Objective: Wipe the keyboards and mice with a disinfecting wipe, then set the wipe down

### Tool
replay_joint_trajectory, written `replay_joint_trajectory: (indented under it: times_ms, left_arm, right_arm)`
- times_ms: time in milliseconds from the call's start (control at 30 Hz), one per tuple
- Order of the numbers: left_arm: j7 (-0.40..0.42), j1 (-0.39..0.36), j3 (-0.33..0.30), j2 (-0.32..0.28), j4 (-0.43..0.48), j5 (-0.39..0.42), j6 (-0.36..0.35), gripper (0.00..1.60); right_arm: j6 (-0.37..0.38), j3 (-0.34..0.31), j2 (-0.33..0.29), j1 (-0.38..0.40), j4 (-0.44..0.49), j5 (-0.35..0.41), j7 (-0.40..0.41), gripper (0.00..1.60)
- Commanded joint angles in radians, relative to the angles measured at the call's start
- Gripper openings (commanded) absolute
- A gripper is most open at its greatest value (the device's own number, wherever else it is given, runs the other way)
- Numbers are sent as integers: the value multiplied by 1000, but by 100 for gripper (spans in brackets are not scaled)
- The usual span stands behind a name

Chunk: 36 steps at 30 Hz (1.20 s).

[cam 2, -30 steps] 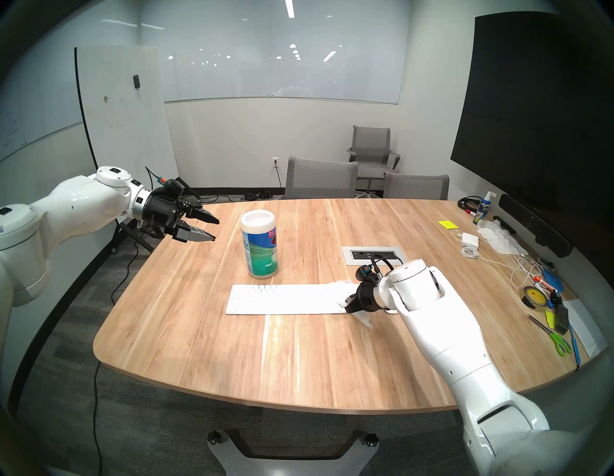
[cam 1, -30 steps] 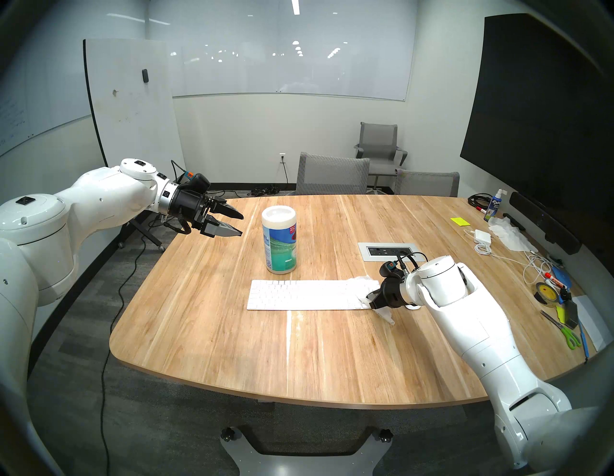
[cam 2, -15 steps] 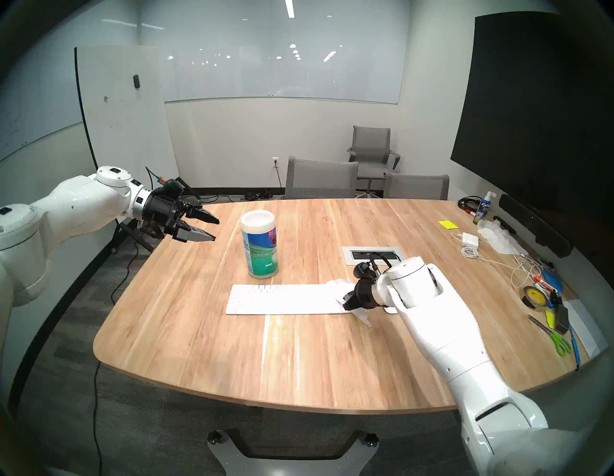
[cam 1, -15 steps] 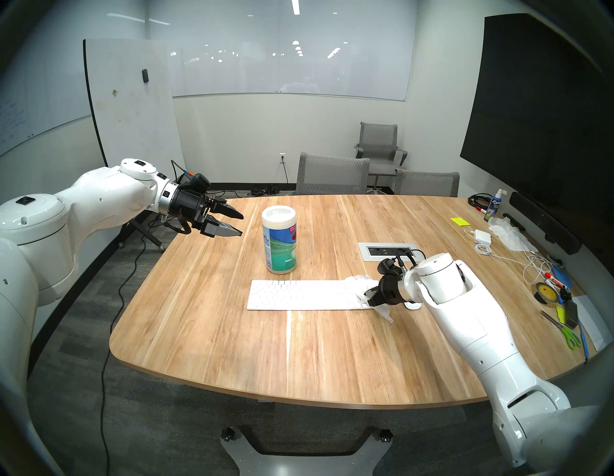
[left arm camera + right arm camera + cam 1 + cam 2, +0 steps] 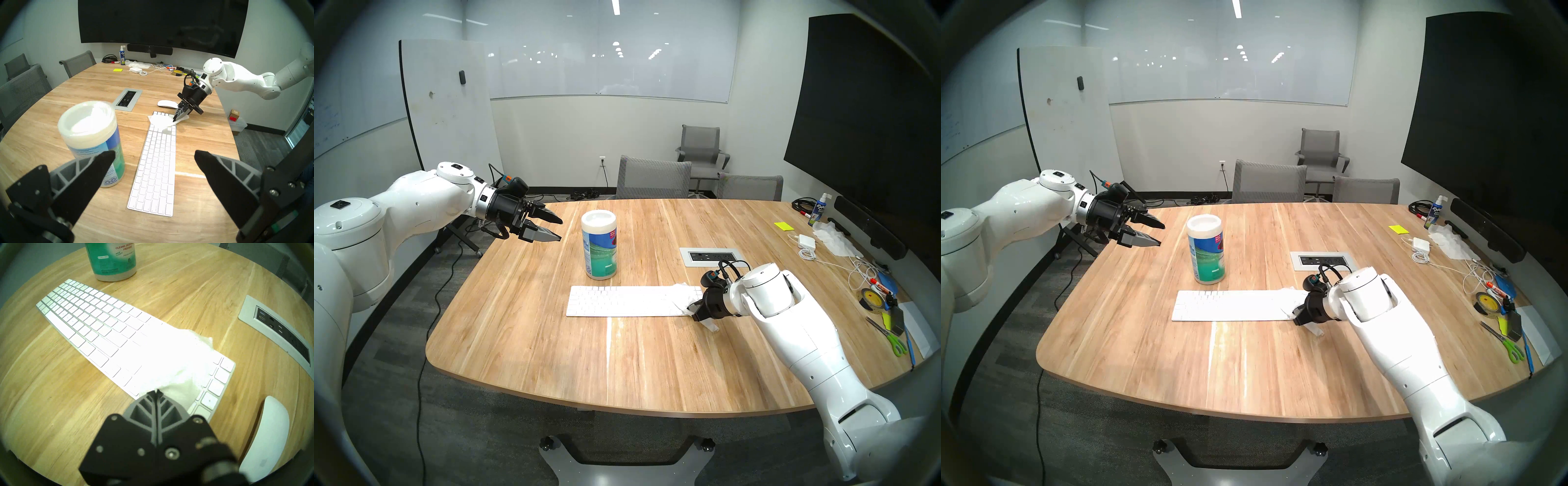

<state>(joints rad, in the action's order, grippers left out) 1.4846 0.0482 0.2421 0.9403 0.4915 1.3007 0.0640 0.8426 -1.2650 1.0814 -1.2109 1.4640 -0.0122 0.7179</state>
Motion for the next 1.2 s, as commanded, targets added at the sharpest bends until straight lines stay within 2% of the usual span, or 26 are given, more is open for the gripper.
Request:
replay_joint_trajectory:
  times_ms: [0, 700, 1167]
  left_arm:
    - [-1, -26, -1, 1, -3, 12, -1, 160]
    - [-1, -29, 9, 2, -3, 21, 1, 160]
    - [-1, -30, 13, 2, -4, 25, 2, 160]
  right_arm:
    - [-9, -6, 1, 15, 10, -4, -7, 0]
    - [-18, 2, 18, -3, 4, -3, -11, 0]
    - [-11, 11, 26, -48, 53, -2, -10, 0]
